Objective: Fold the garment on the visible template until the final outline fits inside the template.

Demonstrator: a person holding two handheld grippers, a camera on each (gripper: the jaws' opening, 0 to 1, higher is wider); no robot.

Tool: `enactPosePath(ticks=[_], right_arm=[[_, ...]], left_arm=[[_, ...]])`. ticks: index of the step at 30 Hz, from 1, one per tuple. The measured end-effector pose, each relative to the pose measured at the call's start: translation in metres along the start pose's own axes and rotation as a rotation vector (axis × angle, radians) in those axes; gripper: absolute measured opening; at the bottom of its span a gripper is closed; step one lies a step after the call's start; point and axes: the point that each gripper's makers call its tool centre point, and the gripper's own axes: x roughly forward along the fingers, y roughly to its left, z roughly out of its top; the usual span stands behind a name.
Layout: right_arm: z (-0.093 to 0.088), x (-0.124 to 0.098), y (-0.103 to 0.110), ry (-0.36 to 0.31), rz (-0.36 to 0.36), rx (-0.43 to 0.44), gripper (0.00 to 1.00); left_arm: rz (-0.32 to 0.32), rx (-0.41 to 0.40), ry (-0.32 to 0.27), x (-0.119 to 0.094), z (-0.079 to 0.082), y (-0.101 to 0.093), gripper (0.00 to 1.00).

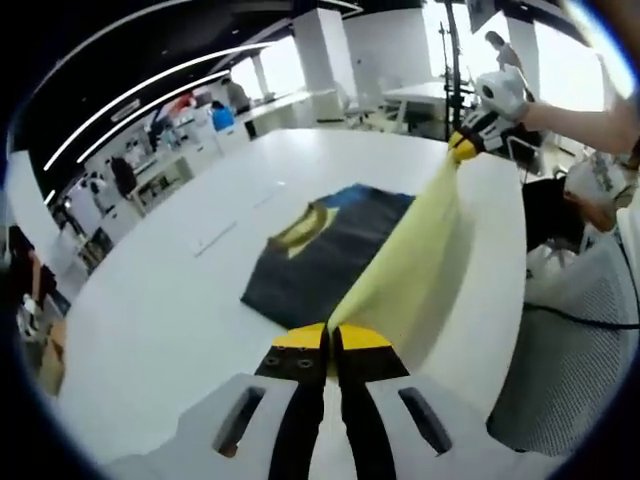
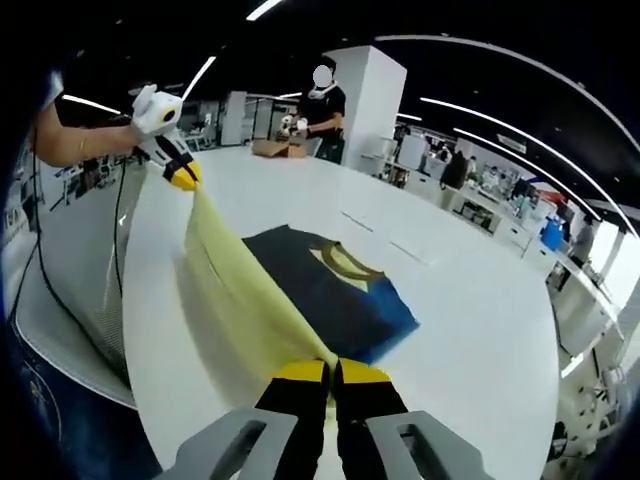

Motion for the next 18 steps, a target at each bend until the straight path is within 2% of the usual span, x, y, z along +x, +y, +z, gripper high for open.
enactPosePath(ticks=[9,18], right_arm=[[0.018,0.009,-0.016,-0.021,-0.028,-0.029,0.0],[0.027,0.018,-0.03,-0.023,-0.045,-0.049,0.0]], left_arm=[[0.034,-0.001,-0.011,0.005,0.01,0.018,0.0],[0.077,0.004,-0.006,0.014,0.017,0.034,0.0]])
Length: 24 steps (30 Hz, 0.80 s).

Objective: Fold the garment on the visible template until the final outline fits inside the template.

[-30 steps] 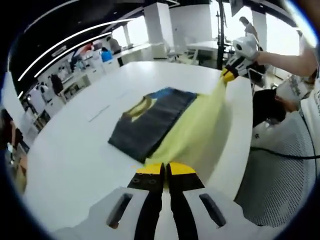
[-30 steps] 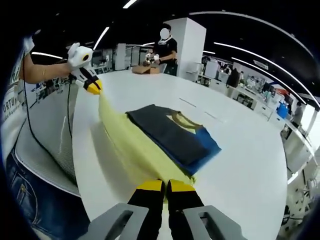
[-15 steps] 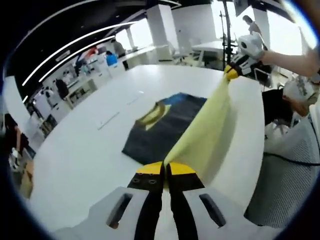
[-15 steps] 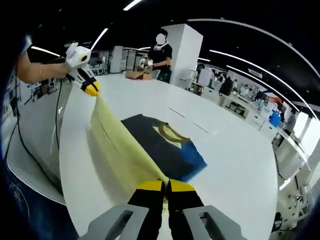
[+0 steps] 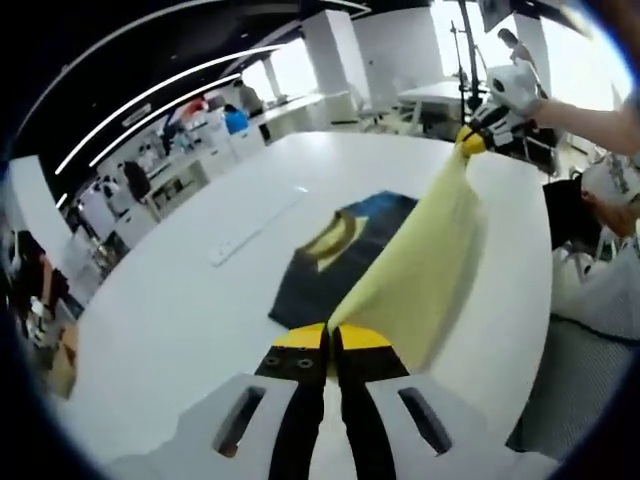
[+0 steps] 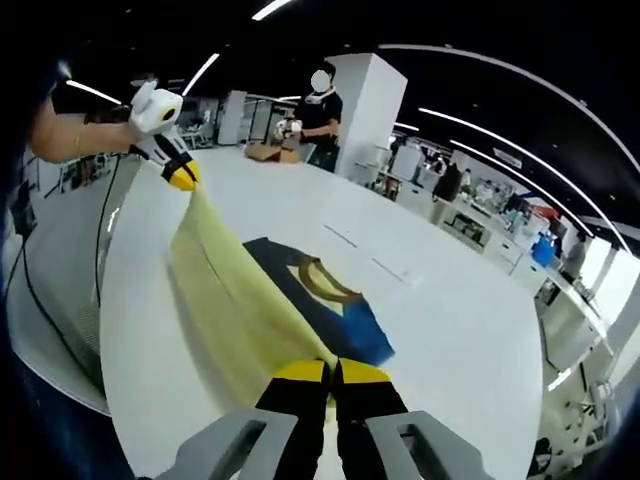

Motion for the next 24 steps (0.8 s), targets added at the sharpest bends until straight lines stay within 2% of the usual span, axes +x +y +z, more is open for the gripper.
enactPosePath(ticks=[11,24], right_arm=[[0.01,0.012,-0.018,-0.006,-0.031,-0.006,0.0],[0.022,0.023,-0.041,-0.018,-0.102,-0.006,0.0]], left_arm=[[0.029,0.001,-0.031,0.012,0.015,0.022,0.0],[0.082,0.016,-0.069,0.027,0.032,0.044,0.0]])
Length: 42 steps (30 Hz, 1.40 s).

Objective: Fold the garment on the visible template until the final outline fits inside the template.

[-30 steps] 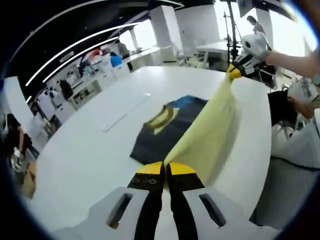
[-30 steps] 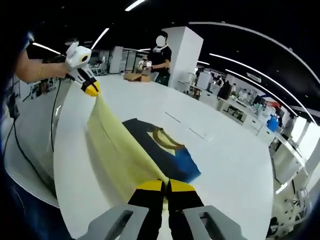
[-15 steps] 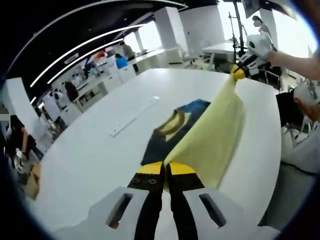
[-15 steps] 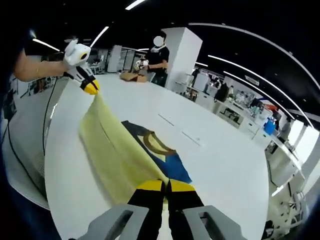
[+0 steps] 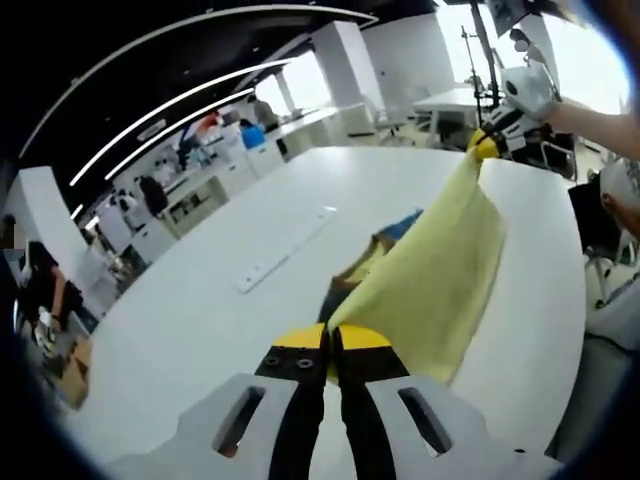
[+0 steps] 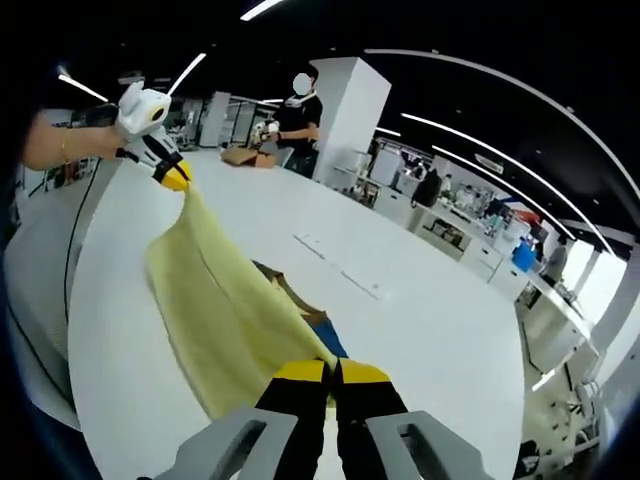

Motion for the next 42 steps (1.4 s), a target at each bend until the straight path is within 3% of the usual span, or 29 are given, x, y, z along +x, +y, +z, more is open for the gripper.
enactPosePath(ticks=[12,21,28,30,35,37,39,42], right_arm=[[0.003,0.021,-0.018,0.028,-0.048,-0.036,0.0],[-0.003,0.043,-0.027,0.054,-0.07,0.016,0.0],[-0.018,0.065,-0.033,0.104,-0.104,0.02,0.0],[-0.021,0.071,-0.035,0.107,-0.109,0.032,0.0],[-0.029,0.088,-0.038,0.114,-0.115,0.099,0.0],[-0.033,0.095,-0.038,0.127,-0.12,0.105,0.0],[-0.038,0.099,-0.038,0.146,-0.122,0.108,0.0],[-0.047,0.11,-0.037,0.166,-0.114,0.106,0.0]], left_arm=[[0.046,-0.04,-0.021,0.02,0.009,0.016,0.0],[0.069,-0.026,-0.01,0.04,0.003,0.029,0.0],[0.075,-0.062,0.013,0.068,-0.006,0.038,0.0],[0.07,-0.107,0.016,0.073,-0.01,0.039,0.0],[0.069,-0.163,0.035,0.089,-0.025,0.043,0.0],[0.056,-0.131,0.051,0.094,-0.03,0.041,0.0],[0.049,-0.017,0.046,0.101,-0.032,0.04,0.0],[0.041,-0.003,0.085,0.111,-0.046,0.037,0.0]])
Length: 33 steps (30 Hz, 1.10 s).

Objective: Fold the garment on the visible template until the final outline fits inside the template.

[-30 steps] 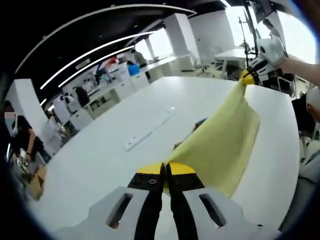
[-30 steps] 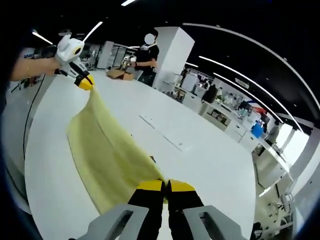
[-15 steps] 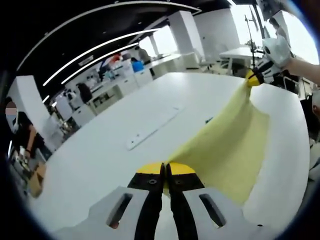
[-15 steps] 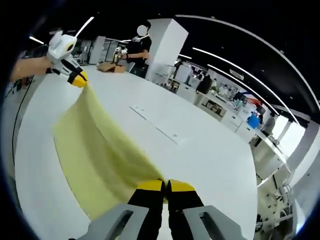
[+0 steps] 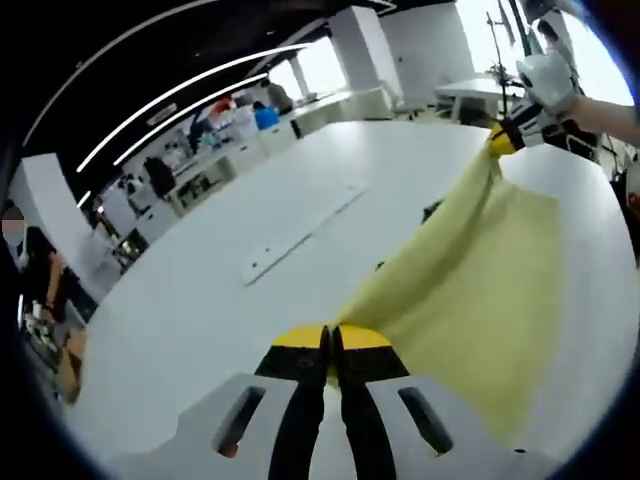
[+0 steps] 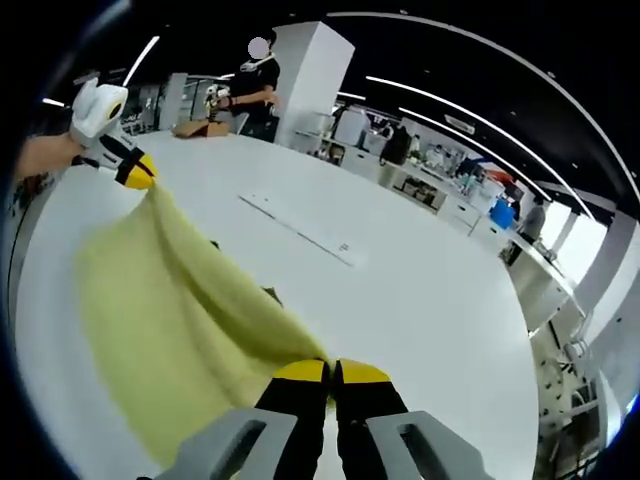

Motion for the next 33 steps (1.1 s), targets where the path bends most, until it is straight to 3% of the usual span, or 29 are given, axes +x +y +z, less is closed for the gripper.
enactPosePath(ticks=[7,18,25,33], right_arm=[[-0.012,0.024,0.0,0.04,0.006,-0.023,0.0],[-0.032,0.048,-0.002,0.095,0.041,-0.001,0.01],[-0.031,0.047,-0.007,0.089,0.039,0.015,0.1],[-0.025,0.034,-0.001,0.069,0.071,-0.064,0.21]], left_arm=[[-0.024,0.014,0.031,0.022,-0.017,0.0,0.0],[-0.027,-0.027,0.069,0.047,-0.034,0.001,0.01],[-0.016,-0.031,0.088,0.048,-0.041,0.002,0.04],[-0.035,-0.008,0.052,0.036,-0.038,0.002,0.13]])
